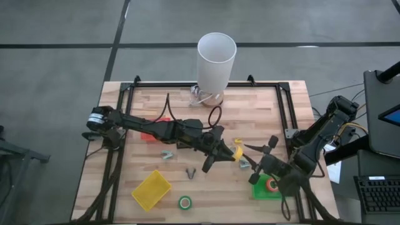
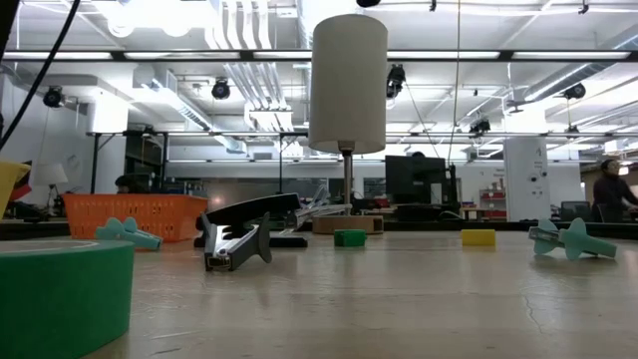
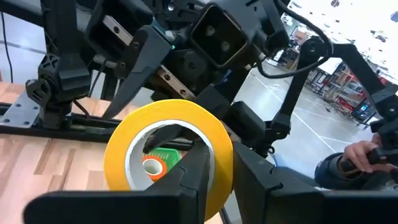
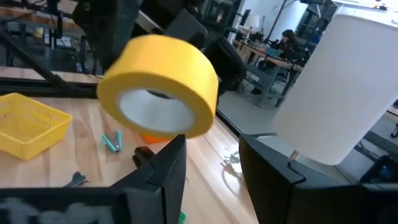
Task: Pick and place Stapler, Stapler remover, tape
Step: Put the yellow tape into the green bin
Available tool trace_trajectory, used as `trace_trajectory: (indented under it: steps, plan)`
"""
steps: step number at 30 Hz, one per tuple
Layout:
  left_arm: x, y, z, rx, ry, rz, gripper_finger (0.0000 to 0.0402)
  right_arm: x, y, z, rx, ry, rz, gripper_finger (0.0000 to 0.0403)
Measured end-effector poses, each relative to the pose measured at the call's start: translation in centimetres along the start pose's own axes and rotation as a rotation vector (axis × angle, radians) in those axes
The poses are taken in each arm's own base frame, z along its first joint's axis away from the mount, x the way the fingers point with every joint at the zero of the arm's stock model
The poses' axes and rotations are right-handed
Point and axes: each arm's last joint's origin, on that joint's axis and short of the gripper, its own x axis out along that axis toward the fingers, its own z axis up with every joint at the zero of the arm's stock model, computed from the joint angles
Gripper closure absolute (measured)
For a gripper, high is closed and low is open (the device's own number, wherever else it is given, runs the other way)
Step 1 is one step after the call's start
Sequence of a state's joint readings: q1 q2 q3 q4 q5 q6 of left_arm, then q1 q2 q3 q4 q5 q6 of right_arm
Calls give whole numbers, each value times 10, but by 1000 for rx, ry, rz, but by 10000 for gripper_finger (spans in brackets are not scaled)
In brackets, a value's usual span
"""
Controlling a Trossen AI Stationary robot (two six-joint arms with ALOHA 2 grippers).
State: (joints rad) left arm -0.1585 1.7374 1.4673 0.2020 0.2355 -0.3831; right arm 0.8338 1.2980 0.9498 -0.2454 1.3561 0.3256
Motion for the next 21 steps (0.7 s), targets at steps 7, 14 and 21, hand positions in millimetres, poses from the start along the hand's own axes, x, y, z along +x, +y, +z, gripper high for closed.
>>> trace_trajectory:
  steps: [7,14,21]
  plan:
    - [0,0,-2,-1,7,3,347,13,-2,1,-10,31,25,277]
    - [0,1,-5,-4,14,3,339,14,-1,3,-8,31,48,289]
    - [0,2,-8,-11,37,1,348,14,3,4,12,56,165,293]
